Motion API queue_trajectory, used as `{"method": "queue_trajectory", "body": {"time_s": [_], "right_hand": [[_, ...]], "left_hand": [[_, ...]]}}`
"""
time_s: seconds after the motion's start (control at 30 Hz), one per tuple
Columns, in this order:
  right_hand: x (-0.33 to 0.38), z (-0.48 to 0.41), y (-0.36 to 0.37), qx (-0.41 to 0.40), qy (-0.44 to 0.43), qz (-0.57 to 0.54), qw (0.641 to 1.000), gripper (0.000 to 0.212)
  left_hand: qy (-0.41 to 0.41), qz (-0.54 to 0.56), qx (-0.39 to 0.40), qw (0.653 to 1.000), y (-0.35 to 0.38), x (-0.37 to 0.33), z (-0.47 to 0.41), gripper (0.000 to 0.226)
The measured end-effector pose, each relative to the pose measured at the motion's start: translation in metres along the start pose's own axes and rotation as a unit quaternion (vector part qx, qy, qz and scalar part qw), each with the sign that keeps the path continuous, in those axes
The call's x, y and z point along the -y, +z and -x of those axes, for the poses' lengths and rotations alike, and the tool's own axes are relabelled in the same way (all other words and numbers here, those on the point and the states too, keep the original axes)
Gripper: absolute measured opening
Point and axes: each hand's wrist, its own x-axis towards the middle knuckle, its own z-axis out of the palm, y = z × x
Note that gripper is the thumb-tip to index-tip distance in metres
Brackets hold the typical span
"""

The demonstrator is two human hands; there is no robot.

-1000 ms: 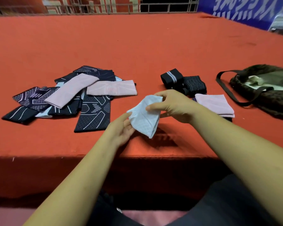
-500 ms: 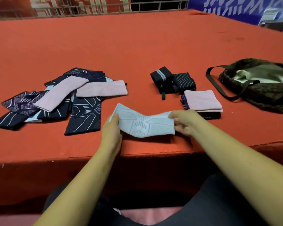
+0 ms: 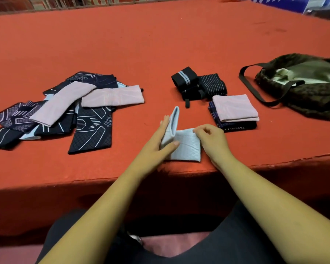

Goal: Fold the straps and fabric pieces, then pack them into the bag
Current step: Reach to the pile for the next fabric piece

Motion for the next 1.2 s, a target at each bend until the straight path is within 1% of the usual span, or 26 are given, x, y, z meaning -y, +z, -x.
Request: {"method": "queue_trajectory", "body": {"time_s": [0.1, 0.13, 0.17, 0.23, 0.33, 0.47, 0.57, 0.63, 0.7, 0.73, 0.8, 0.87, 0.97, 1.03, 1.1, 1.17, 1.2], "right_hand": [[0.002, -0.002, -0.001, 0.019, 0.056, -0.058, 0.997, 0.044], [0.002, -0.002, -0.002, 0.026, 0.059, -0.057, 0.996, 0.051], [0.003, 0.0, -0.003, 0.033, 0.046, -0.039, 0.998, 0.052], [0.003, 0.004, -0.004, 0.04, 0.016, -0.007, 0.999, 0.046], [-0.002, 0.003, -0.004, 0.025, 0.009, 0.002, 1.0, 0.037], [-0.005, 0.003, -0.004, 0.006, 0.004, 0.003, 1.0, 0.04], [-0.008, 0.006, -0.003, 0.01, -0.008, 0.011, 1.0, 0.037], [-0.006, 0.008, -0.003, 0.018, -0.015, 0.002, 1.0, 0.031], [0.002, 0.009, -0.004, 0.034, -0.022, -0.036, 0.998, 0.022], [0.008, 0.011, -0.006, 0.047, -0.028, -0.057, 0.997, 0.019], [0.024, 0.014, -0.011, 0.078, -0.043, -0.087, 0.992, 0.019], [0.037, 0.015, -0.016, 0.106, -0.06, -0.105, 0.987, 0.022], [0.05, 0.013, -0.025, 0.119, -0.052, -0.135, 0.982, 0.025], [0.054, 0.011, -0.031, 0.111, -0.014, -0.183, 0.977, 0.024], [0.052, 0.009, -0.036, 0.1, 0.022, -0.217, 0.971, 0.022], [0.052, 0.009, -0.039, 0.078, 0.027, -0.194, 0.977, 0.023], [0.05, 0.008, -0.04, 0.062, 0.019, -0.163, 0.984, 0.03]], "left_hand": [[0.039, -0.098, 0.043, 0.994, 0.013, 0.008, -0.009, 0.08], [0.048, -0.13, 0.049, 0.989, 0.017, 0.012, -0.011, 0.083], [0.055, -0.163, 0.049, 0.984, 0.02, 0.015, -0.013, 0.084], [0.063, -0.212, 0.035, 0.975, 0.023, 0.02, -0.013, 0.085], [0.057, -0.238, 0.018, 0.97, 0.025, 0.024, -0.013, 0.083], [0.025, -0.285, 0.01, 0.958, 0.029, 0.024, -0.014, 0.074], [0.004, -0.303, -0.007, 0.953, 0.033, 0.022, -0.016, 0.073], [-0.015, -0.271, -0.022, 0.962, 0.033, 0.02, -0.016, 0.073], [-0.031, -0.208, -0.054, 0.976, 0.032, 0.02, -0.016, 0.071], [-0.037, -0.164, -0.078, 0.983, 0.031, 0.017, -0.016, 0.068], [-0.043, -0.045, -0.138, 0.989, 0.028, 0.012, -0.015, 0.051], [-0.053, 0.096, -0.171, 0.979, 0.025, 0.001, -0.015, 0.036], [-0.045, 0.262, -0.155, 0.951, 0.026, -0.01, -0.02, 0.034], [-0.052, 0.316, -0.172, 0.932, 0.031, -0.016, -0.024, 0.031], [-0.066, 0.332, -0.193, 0.921, 0.038, -0.024, -0.029, 0.027], [-0.07, 0.338, -0.186, 0.92, 0.044, -0.028, -0.033, 0.027], [-0.071, 0.342, -0.181, 0.92, 0.048, -0.031, -0.035, 0.026]]}}
